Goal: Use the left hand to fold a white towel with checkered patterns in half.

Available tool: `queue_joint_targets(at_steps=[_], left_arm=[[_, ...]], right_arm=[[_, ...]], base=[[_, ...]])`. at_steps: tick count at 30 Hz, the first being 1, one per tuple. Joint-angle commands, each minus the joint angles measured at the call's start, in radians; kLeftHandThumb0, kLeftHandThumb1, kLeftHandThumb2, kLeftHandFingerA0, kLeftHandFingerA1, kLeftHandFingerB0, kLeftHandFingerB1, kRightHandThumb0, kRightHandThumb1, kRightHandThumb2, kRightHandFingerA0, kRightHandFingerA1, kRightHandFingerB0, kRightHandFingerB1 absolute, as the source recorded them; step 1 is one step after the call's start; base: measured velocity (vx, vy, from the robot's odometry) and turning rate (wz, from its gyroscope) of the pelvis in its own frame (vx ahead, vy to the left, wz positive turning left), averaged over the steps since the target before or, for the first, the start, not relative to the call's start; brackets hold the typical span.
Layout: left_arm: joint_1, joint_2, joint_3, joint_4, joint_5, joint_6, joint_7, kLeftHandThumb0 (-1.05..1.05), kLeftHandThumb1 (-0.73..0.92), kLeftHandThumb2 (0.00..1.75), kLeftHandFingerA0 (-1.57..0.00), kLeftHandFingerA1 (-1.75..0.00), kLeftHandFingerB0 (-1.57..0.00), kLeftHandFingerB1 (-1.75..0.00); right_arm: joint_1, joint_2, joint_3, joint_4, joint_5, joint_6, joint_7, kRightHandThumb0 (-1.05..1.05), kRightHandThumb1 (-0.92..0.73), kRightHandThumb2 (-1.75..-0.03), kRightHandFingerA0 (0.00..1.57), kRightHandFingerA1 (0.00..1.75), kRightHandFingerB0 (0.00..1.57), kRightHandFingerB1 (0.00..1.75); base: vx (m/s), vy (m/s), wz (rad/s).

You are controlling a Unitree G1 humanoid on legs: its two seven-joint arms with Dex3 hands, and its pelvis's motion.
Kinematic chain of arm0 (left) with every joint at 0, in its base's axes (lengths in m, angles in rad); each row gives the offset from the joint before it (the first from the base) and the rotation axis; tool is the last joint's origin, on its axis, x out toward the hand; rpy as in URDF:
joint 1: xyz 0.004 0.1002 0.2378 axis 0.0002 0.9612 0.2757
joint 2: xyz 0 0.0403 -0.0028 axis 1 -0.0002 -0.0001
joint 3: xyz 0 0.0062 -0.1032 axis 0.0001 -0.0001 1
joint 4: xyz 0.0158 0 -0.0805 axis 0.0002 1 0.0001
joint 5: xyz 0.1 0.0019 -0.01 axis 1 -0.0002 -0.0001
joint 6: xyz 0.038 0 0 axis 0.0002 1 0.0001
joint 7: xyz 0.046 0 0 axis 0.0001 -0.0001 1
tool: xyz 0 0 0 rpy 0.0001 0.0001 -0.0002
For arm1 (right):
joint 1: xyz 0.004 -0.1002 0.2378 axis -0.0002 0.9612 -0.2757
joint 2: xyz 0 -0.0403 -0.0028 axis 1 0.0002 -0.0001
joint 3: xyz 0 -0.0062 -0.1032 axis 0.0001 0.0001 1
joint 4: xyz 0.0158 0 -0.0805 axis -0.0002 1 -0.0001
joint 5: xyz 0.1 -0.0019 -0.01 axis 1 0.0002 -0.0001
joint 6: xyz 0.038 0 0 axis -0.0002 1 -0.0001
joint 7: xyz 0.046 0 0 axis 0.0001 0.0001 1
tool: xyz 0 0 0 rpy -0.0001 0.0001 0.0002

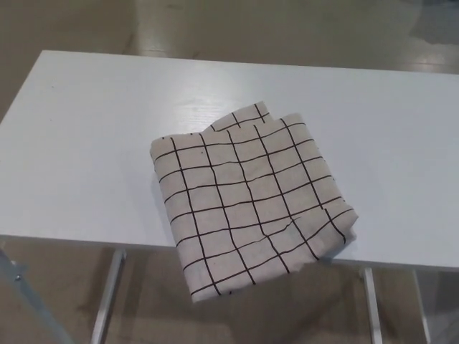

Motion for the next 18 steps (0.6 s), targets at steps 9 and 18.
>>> queue_joint_targets(at_steps=[9,18], left_arm=[[-0.094,-0.223,0.062,0.597,-0.143,-0.121,0.114,-0.71,0.55,0.58,-0.36,-0.34,-0.37,-0.32],[-0.249,-0.223,0.056,0.758,-0.088,-0.143,0.193,-0.80,0.49,0.64,-0.34,-0.36,-0.32,-0.33]], right_arm=[[0.170,0.065,-0.031,-0.130,0.134,-0.009,0.044,-0.29,-0.70,-0.60,0.44,0.55,0.46,0.49],[0.095,0.109,0.011,0.004,0.031,-0.056,0.015,-0.30,-0.69,-0.59,0.48,0.59,0.48,0.51]], base=[[0.00,0.000,0.00],[0.00,0.000,0.00]])
